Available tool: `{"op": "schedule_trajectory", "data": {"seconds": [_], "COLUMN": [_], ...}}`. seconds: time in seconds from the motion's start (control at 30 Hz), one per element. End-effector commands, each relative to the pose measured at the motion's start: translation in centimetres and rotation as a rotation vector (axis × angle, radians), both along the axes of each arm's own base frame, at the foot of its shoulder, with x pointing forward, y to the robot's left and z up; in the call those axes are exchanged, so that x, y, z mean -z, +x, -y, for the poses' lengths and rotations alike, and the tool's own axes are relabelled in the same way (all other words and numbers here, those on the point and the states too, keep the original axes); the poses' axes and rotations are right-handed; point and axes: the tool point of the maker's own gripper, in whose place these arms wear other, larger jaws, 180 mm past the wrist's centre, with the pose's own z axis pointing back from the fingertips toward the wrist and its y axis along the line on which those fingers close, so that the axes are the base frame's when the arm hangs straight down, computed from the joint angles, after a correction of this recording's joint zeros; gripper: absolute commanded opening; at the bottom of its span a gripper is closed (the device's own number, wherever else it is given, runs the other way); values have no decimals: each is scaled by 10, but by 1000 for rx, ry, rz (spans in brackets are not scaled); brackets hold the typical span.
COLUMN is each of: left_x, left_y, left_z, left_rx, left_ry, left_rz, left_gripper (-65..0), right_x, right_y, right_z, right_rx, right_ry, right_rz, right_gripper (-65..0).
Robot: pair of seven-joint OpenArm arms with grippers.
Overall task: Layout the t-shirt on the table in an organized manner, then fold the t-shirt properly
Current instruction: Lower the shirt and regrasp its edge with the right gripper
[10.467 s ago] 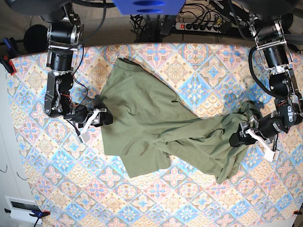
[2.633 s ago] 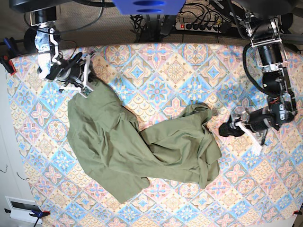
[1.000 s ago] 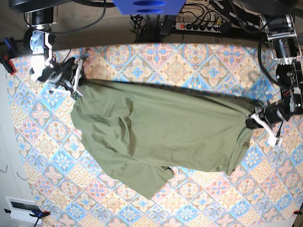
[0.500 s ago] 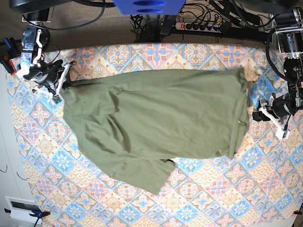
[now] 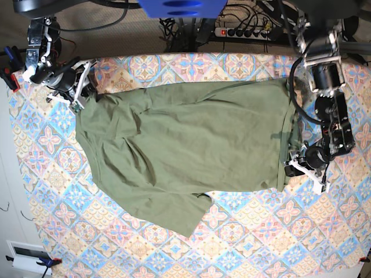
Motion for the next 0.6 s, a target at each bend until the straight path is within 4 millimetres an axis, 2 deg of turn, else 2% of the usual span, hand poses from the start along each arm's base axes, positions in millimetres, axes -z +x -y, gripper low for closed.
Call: {"op": "schedule_trajectory", "data": {"seconds": [0.0,0.13,0.27,0.43,0.57], "left_x": [-16,-9,-2,12,16], "left_y": [19,44,63,70,69], "left_z": [-7,1,21,52,55], "left_rx": [-27,-77,-100,-63,-61], "left_ry": [-20,-102,-166,-157,-158], "left_rz": [59,65,77,101,106], "left_gripper": [-398,-398,-398,-398,-398], "right_x": [-15,-21,-21,-22,-28], "right_y": [11,13,14,15,24], "right_z": [6,16,18,17,17], "right_rx": [3,29,32,33,34], "right_ry": [-11,-27,-28,-25,-25], "right_rz": [54,72,76,80,104], "right_gripper": [-511,-487,-485,-485,-486]}}
